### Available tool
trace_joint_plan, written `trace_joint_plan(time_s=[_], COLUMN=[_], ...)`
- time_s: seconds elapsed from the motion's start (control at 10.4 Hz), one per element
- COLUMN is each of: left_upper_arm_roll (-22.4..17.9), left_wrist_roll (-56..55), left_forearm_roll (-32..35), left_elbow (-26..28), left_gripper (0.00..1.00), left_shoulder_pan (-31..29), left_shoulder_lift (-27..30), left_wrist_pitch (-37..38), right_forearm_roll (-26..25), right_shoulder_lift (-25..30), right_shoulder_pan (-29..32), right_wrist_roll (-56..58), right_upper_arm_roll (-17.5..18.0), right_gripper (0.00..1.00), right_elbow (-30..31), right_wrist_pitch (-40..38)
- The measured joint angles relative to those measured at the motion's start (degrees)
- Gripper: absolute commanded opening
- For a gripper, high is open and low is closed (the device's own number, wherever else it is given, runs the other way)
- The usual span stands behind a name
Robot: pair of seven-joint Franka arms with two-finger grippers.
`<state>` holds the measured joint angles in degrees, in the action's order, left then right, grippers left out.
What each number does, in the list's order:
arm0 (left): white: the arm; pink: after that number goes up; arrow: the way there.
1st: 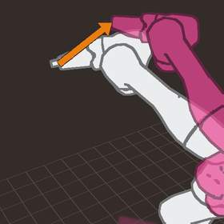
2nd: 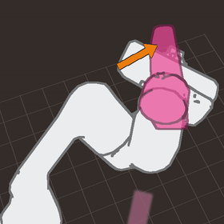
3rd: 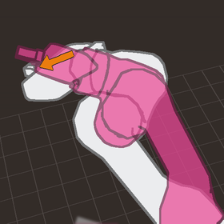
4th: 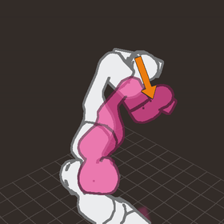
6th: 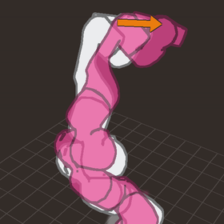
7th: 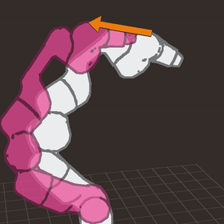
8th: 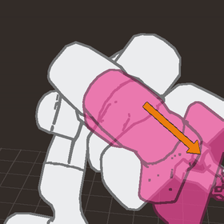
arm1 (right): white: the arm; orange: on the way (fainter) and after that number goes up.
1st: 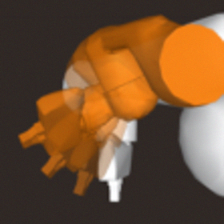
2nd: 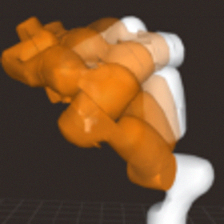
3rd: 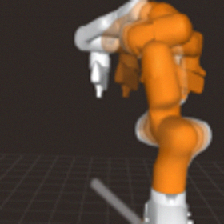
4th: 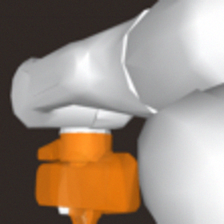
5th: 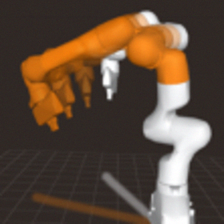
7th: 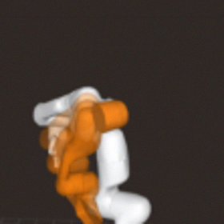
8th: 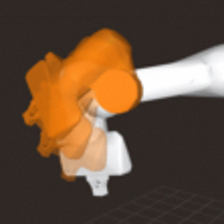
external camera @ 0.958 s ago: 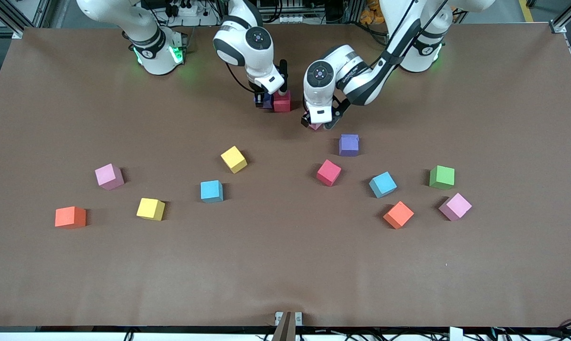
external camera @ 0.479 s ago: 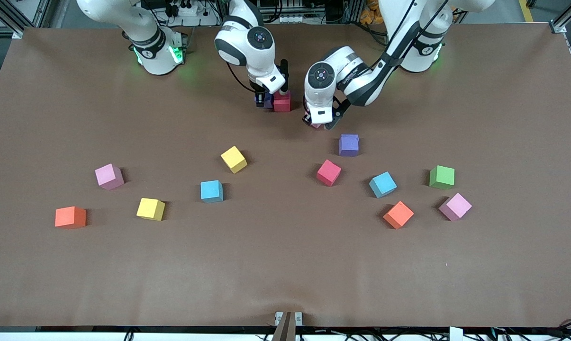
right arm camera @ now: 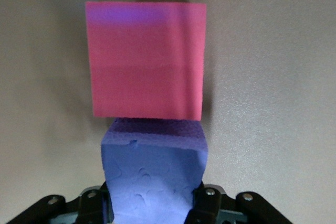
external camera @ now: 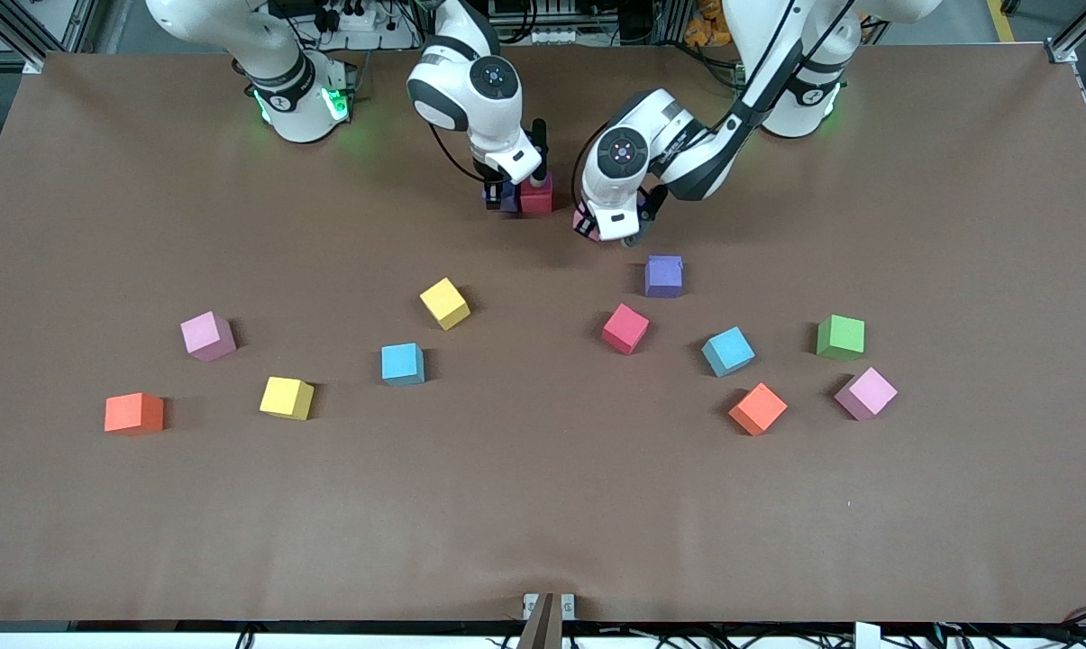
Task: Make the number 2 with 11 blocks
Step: 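Lower the blue cube beside the red cube with the right gripper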
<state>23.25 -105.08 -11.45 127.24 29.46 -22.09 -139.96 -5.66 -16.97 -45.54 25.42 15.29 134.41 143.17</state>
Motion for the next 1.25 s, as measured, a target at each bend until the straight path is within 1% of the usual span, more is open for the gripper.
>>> trace_joint_plan(time_s=[0.1, 0.19, 0.38, 0.48, 0.86, 1.25], left_upper_arm_roll=[0.02, 0.15, 0.32, 0.31, 0.25, 0.38], left_wrist_roll=[-3.43, -6.34, -9.98, -10.9, -17.31, -22.84], left_forearm_roll=[-0.19, -0.2, -0.2, -0.22, -0.26, -0.27], left_elbow=[-0.09, -0.08, 0.09, 0.16, 1.06, 1.32], left_gripper=[0.33, 0.25, 0.25, 0.25, 0.27, 0.27], left_shoulder_pan=[-0.02, -0.01, -0.01, -0.01, -0.08, -0.13], left_shoulder_lift=[0.57, 1.18, 1.78, 1.78, 1.78, 2.57], left_wrist_pitch=[-0.01, 0.0, 0.02, 0.0, -2.75, -3.45], right_forearm_roll=[-0.02, -0.03, -0.24, -0.55, -1.27, -1.41], right_shoulder_lift=[-0.15, -0.26, -0.29, -0.29, -0.29, 0.04], right_shoulder_pan=[-0.01, -0.04, -0.22, -0.34, -0.48, -0.48], right_wrist_roll=[0.0, 0.0, 0.0, -0.01, -0.07, -0.07], right_upper_arm_roll=[0.0, 0.0, 0.0, 0.0, 0.0, -0.41], right_gripper=[0.0, 0.06, 0.89, 1.0, 1.0, 1.0], right_elbow=[-0.12, -0.26, -0.5, -0.64, -0.94, -1.63], right_wrist_pitch=[0.0, 0.0, 0.02, 0.02, 0.02, -0.08])
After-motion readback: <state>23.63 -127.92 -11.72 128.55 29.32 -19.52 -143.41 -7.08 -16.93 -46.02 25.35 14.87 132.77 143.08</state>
